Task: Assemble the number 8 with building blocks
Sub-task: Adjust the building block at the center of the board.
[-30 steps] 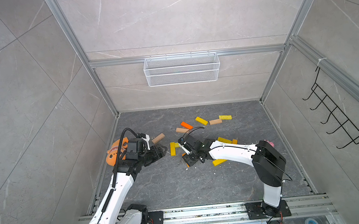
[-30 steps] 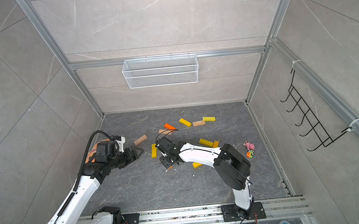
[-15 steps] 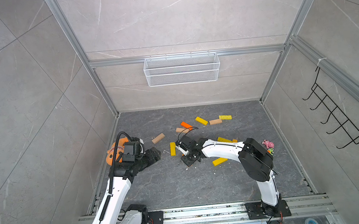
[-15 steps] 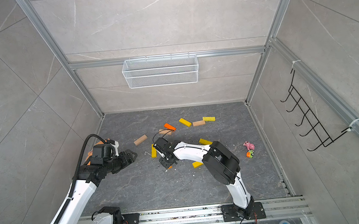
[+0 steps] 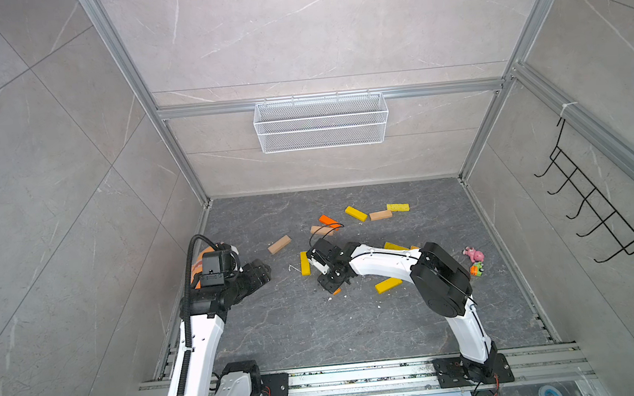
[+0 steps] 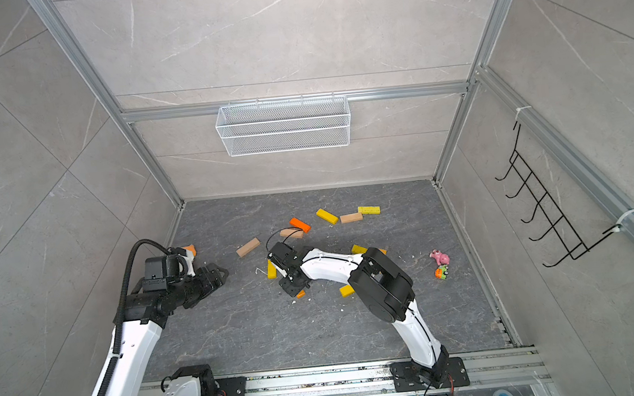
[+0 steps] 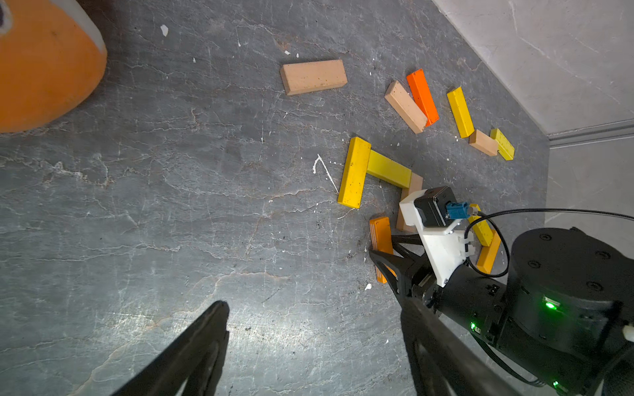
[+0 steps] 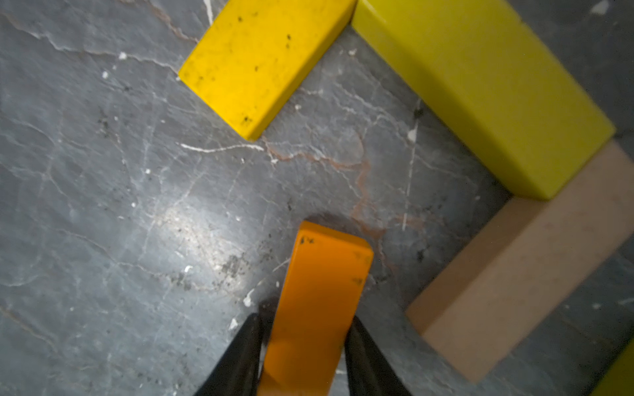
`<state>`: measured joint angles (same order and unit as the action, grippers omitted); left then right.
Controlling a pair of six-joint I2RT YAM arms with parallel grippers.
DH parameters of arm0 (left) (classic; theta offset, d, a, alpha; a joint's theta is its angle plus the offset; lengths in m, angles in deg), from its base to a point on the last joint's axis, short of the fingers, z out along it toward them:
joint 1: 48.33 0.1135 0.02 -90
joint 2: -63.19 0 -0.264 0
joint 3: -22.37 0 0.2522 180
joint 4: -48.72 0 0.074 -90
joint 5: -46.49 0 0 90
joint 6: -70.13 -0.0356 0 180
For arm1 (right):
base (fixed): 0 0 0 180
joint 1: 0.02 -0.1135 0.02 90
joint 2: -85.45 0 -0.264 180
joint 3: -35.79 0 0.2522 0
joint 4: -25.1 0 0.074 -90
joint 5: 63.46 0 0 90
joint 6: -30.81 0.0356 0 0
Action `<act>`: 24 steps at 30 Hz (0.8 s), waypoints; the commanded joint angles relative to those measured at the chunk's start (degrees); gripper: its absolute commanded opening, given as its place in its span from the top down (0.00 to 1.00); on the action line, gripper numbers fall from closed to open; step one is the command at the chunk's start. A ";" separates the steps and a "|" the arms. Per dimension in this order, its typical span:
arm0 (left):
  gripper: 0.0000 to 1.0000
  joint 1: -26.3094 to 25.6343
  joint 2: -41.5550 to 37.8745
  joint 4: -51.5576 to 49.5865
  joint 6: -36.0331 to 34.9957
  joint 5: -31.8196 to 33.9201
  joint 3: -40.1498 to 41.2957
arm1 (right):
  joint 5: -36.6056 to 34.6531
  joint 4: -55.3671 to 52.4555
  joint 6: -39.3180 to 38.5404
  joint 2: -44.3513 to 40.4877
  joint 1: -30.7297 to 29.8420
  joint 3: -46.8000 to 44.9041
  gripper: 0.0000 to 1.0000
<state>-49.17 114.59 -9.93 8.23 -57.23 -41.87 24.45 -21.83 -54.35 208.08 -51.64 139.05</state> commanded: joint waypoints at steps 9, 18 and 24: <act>0.18 1.14 0.85 -1.16 -3.82 -3.12 -2.46 | 3.02 -6.32 -12.88 4.06 0.44 7.65 0.69; 0.18 1.34 1.44 -0.35 -4.02 -3.89 -1.99 | 5.38 -11.48 -21.46 5.62 0.71 12.00 0.71; 0.18 1.37 1.69 0.15 -3.69 -4.58 -1.62 | 5.05 -12.52 -22.65 7.21 0.79 14.22 0.71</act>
<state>-48.27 116.34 -10.01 5.65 -60.22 -42.18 28.99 -31.78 -74.76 213.44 -51.03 151.11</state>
